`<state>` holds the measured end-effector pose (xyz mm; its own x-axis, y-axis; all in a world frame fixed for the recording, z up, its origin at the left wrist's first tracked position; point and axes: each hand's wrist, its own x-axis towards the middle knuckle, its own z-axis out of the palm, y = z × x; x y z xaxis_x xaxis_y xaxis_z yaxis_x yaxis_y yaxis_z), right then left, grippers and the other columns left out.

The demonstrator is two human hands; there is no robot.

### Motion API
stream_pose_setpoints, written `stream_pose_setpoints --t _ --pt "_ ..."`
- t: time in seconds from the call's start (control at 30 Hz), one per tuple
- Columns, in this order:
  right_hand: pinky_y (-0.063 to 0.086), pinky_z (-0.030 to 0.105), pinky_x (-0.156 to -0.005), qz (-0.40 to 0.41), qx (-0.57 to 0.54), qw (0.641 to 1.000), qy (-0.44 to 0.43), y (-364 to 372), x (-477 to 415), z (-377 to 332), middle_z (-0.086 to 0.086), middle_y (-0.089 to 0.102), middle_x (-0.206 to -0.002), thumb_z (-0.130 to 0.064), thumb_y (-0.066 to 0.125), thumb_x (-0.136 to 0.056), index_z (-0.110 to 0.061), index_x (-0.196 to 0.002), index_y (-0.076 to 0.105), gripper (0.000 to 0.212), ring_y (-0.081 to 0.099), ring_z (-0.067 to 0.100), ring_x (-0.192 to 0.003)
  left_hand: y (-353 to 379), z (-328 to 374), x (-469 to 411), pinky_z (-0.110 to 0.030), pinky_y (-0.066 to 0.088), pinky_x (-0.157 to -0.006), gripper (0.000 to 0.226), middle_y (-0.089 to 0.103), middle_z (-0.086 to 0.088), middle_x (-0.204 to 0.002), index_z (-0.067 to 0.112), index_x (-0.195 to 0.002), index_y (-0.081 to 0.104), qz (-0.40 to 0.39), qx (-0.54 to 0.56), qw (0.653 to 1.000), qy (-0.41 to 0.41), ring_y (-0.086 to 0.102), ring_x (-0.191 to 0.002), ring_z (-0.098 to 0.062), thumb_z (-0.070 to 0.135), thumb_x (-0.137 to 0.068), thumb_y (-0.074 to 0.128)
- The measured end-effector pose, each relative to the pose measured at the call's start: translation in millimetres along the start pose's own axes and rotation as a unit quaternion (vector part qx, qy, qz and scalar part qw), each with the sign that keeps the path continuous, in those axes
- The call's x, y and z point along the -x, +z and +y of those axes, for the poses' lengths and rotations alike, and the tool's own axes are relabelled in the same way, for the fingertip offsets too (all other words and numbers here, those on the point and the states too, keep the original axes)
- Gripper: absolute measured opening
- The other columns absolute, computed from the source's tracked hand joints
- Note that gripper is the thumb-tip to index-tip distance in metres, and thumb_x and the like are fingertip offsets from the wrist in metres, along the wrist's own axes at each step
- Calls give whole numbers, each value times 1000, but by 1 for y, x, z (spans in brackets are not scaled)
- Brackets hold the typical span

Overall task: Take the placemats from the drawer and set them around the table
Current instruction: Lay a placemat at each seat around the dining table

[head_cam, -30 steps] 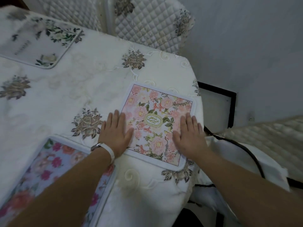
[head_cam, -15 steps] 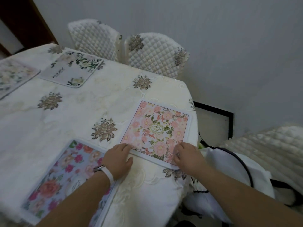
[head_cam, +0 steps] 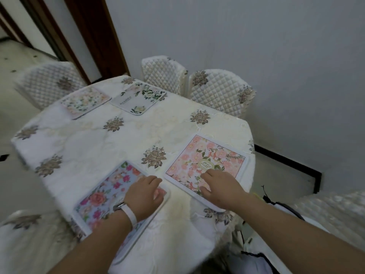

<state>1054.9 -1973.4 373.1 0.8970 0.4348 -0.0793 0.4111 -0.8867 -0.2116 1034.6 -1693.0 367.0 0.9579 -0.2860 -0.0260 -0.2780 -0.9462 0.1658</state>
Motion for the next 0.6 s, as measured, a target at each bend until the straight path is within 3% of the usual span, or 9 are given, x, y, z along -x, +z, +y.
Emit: stream_pose_setpoints --t 0.17,0.23,0.33,0.47,0.6 --pt "39 40 -98 10 2 997 -73 -15 8 -10 1 60 -120 -49 35 -95 -18 -128 57 50 54 23 -110 -8 15 46 -41 57 -80 56 69 -5 -117 17 -117 69 24 -16 999 -46 66 -100 -28 51 -85 39" --pt "34 42 -105 -6 6 995 -102 -18 9 -18 1 56 -130 -54 28 -92 -20 -132 54 59 49 24 -121 -10 21 65 -41 56 -80 51 68 -3 -116 19 -116 68 36 -24 996 -75 66 -100 -26 50 -86 41" --pt "32 42 -107 -21 23 987 -161 -22 7 -34 2 52 -137 -58 20 -88 -21 -135 50 67 45 25 -125 -19 31 96 -42 55 -83 46 68 -2 -117 20 -113 70 76 -36 991 -106 66 -102 -26 49 -86 46" --pt "36 40 -103 -7 29 967 -252 -29 7 -77 2 52 -136 -55 31 -93 -21 -136 50 57 46 25 -122 -35 35 148 -42 52 -87 42 67 -1 -120 22 -112 69 119 -63 979 -156 64 -107 -25 49 -87 48" --pt "33 41 -109 -4 46 948 -315 -39 5 -123 1 46 -144 -55 33 -94 -23 -142 42 58 41 25 -129 -51 25 196 -41 51 -88 44 65 0 -125 26 -119 65 125 -57 963 -232 62 -111 -24 49 -88 47"
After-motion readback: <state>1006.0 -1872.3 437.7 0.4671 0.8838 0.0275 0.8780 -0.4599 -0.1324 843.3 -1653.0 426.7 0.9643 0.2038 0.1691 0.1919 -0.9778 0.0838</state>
